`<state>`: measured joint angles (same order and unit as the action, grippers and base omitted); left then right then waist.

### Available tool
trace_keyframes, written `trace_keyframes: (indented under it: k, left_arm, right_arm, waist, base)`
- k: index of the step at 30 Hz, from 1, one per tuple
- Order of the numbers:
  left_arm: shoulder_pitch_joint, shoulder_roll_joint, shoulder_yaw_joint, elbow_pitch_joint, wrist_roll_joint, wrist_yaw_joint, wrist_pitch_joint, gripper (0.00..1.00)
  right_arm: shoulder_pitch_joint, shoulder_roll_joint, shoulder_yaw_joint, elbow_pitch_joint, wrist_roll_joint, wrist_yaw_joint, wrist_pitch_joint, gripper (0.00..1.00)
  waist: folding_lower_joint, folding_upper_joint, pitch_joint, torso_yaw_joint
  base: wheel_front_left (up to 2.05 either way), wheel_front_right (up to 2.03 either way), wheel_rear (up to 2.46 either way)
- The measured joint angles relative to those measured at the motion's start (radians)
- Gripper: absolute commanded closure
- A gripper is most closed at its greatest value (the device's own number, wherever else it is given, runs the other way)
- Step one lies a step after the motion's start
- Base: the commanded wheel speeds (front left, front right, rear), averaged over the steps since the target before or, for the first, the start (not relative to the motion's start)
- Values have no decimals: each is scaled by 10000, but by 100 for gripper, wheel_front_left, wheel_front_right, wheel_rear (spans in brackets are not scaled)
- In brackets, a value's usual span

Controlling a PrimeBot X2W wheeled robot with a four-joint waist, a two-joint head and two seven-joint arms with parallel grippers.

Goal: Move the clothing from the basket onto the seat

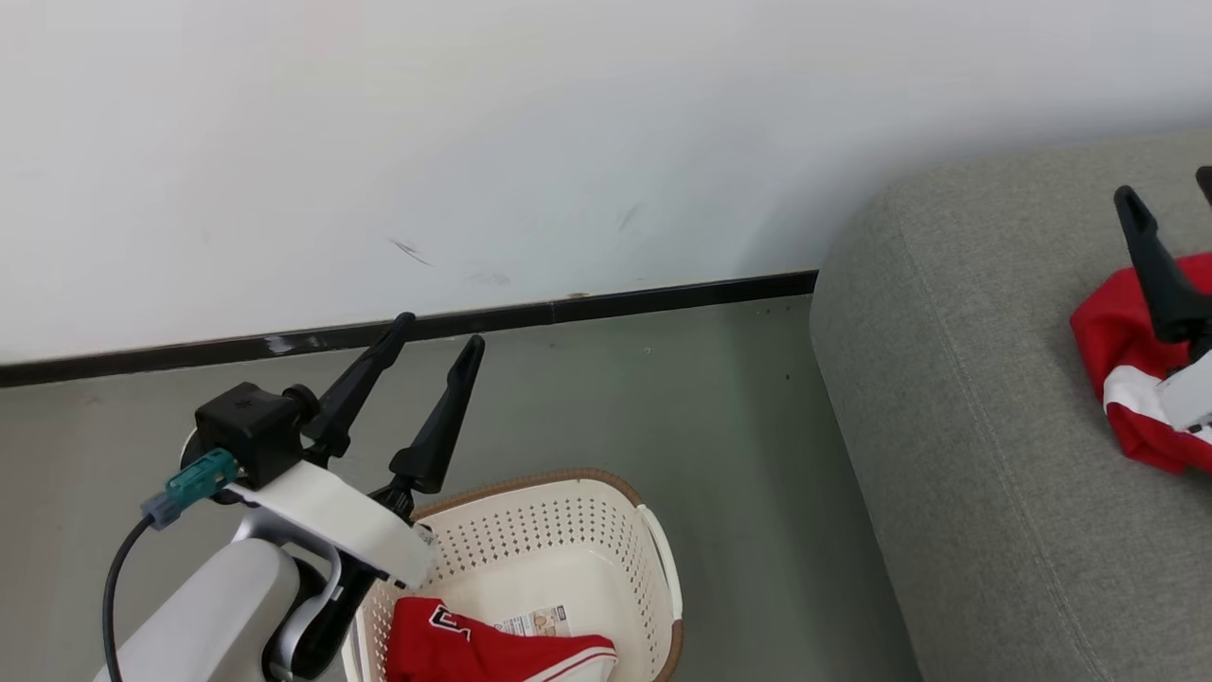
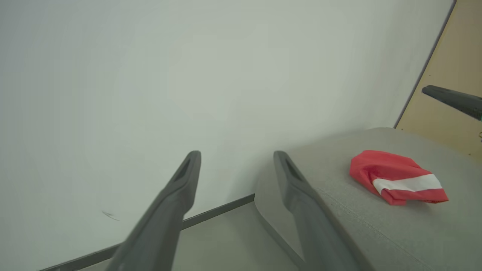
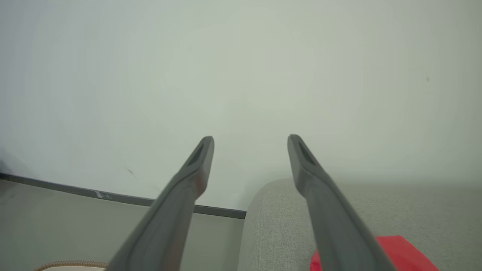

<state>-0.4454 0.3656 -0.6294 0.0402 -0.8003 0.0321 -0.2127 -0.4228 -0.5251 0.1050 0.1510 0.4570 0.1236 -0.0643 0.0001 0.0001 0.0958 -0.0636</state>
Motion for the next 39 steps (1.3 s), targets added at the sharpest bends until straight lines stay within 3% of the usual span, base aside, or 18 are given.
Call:
trace_keyframes:
  k: [14,31,39]
  left_arm:
    - [1037,265,802,360,-184,571,-203,0]
    - [2485,268,2061,690,-75,1244,-366,0]
    - [2788,-169,2698,387,332,1313,-366,0]
  right_arm:
    - [1617,1089,-196,-138,-376,0,-1469,0]
    - [3009,2487,-299,-180,-1313,0,-1831,0]
    - [3382,2874,-491,-198,-1498,0,-1835,0]
  waist:
    - [0,0,-256,728]
    - [0,0,-439,953]
    - [0,0,-547,1008]
  base:
    - [0,0,0]
    - [0,0,0]
    - [0,0,0]
